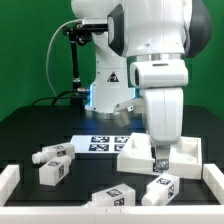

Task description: Assemble one leg

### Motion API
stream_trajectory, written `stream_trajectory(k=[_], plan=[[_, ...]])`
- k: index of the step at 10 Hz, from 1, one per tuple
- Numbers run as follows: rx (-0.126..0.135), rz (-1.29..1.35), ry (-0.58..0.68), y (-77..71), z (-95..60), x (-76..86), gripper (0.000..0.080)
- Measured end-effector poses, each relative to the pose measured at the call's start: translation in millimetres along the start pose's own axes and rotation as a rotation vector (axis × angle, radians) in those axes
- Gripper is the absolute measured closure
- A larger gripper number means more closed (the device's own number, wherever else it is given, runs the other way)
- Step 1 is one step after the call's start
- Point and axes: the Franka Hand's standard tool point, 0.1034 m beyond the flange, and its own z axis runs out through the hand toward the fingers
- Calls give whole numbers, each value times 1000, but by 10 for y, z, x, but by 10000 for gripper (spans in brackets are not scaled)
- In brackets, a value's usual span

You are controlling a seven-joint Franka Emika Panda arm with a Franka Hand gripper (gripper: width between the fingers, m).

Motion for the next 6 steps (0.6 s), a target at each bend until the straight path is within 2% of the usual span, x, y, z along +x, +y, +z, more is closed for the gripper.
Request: stream_trajectory(k=[2, 3, 5, 6], plan=[[-2, -9, 2, -6, 21, 28, 150], [-14, -65, 2, -20, 90, 115, 150], [12, -64, -2, -47, 166, 105, 150], [22, -66, 0, -81, 251, 108, 150]])
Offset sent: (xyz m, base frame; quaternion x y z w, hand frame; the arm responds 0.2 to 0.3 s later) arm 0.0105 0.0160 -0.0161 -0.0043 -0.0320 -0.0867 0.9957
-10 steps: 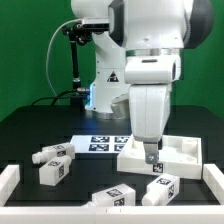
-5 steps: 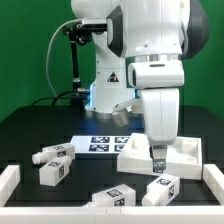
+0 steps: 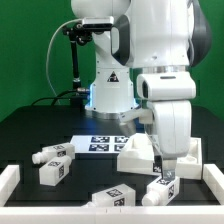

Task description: Assemble one leg

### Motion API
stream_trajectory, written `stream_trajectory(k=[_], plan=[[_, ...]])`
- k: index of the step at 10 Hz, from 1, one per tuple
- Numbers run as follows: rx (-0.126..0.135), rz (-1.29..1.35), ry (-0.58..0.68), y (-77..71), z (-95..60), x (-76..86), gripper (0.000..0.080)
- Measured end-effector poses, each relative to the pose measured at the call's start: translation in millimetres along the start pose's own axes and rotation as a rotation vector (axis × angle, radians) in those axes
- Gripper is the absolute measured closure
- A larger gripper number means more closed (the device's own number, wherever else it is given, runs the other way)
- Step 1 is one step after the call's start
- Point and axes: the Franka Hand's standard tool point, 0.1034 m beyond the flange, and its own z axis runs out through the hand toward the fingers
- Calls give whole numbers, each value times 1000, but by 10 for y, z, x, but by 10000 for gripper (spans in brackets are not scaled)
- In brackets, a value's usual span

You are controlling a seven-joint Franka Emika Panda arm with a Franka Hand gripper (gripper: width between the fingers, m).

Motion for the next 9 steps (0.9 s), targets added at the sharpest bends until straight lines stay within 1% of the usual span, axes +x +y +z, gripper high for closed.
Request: stream_trajectory(k=[1, 2, 9], plan=[[4, -3, 4, -37, 84, 5, 150], [-3, -3, 6, -24, 82, 5, 150], [-3, -3, 6, -24, 82, 5, 150]])
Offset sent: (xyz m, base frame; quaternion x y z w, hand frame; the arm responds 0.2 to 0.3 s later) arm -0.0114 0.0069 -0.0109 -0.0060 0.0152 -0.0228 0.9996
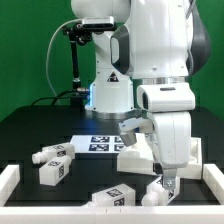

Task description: Assemble one leg

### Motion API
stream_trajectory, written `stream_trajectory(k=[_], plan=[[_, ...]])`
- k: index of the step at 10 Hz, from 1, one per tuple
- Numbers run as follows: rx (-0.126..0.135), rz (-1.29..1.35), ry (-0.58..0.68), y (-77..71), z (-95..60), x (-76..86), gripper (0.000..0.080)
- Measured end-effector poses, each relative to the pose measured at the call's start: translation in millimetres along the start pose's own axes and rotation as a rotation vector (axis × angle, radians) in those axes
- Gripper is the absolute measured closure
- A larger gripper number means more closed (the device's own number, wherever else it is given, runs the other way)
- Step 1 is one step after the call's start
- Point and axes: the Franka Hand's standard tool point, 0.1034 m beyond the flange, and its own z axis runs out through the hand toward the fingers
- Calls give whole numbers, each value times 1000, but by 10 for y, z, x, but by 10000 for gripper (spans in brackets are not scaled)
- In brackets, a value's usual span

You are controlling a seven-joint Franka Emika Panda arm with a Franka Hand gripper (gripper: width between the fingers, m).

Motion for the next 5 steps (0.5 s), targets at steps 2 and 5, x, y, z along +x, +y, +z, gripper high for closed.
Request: stream_trajectory(k=[2, 5], plan=[[0, 0, 0, 0, 0, 0, 150], [-3, 15, -1, -3, -8, 27, 150]])
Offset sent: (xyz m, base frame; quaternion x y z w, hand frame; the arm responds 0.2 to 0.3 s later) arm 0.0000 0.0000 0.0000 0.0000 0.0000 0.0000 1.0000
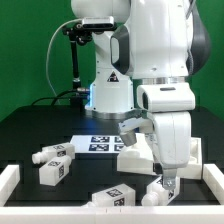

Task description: Assemble one leg

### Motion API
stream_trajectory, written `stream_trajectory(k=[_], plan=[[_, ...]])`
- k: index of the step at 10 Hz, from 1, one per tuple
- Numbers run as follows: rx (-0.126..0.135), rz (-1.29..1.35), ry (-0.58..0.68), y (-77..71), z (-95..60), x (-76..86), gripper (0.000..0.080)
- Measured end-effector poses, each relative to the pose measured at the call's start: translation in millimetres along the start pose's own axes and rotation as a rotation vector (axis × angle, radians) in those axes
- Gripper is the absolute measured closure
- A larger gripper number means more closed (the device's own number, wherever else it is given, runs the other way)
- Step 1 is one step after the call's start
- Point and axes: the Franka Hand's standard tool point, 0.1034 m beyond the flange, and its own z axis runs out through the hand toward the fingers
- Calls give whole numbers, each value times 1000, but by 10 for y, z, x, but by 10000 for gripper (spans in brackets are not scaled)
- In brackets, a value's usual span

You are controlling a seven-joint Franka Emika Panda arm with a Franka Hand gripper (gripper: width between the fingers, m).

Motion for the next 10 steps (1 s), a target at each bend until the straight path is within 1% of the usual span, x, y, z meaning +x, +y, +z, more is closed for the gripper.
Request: stream_trajectory(k=[1, 3, 4, 6, 7, 8, 10], plan=[[23, 6, -16, -42, -16, 89, 150], [34, 6, -24, -19, -34, 59, 150], [34, 6, -24, -19, -31, 57, 150], [37, 7, -22, -72, 2, 51, 150], [44, 11, -21, -120, 35, 28, 150], [43, 16, -20, -130, 57, -5, 150], [20, 20, -12, -92, 70, -7, 150]])
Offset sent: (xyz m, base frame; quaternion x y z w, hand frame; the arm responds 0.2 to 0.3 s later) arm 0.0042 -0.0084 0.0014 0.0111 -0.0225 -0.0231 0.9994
